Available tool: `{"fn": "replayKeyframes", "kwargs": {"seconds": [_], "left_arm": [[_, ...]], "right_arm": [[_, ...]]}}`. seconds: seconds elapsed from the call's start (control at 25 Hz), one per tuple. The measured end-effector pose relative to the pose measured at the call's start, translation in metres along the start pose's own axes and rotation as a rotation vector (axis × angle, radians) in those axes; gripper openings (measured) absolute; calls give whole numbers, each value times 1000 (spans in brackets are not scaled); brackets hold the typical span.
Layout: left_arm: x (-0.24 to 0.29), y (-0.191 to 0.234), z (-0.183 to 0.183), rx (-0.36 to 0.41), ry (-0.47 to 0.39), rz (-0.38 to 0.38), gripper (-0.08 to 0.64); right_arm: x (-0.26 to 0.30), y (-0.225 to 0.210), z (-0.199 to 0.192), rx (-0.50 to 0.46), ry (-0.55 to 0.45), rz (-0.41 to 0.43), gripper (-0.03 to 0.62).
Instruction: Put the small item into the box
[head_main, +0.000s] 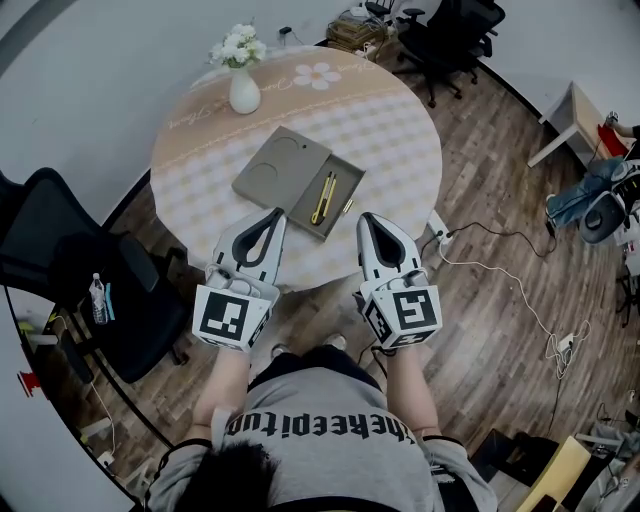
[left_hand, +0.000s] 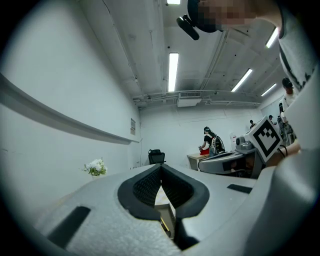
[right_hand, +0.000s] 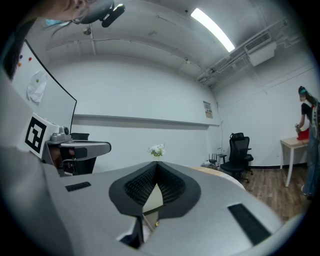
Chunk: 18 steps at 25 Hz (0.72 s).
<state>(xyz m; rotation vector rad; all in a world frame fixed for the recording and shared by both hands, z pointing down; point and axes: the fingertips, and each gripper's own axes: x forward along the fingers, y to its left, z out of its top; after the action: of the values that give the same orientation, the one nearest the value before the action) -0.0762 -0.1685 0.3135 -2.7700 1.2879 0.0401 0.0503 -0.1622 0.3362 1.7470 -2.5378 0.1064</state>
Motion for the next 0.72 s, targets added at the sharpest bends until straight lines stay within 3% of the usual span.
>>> {"fn": "replayKeyframes", "kwargs": {"seconds": [0.72], "left_arm": [[-9, -13, -2, -3, 12, -18, 15]], "right_arm": [[-15, 7, 0, 4, -8, 2, 5]]}}
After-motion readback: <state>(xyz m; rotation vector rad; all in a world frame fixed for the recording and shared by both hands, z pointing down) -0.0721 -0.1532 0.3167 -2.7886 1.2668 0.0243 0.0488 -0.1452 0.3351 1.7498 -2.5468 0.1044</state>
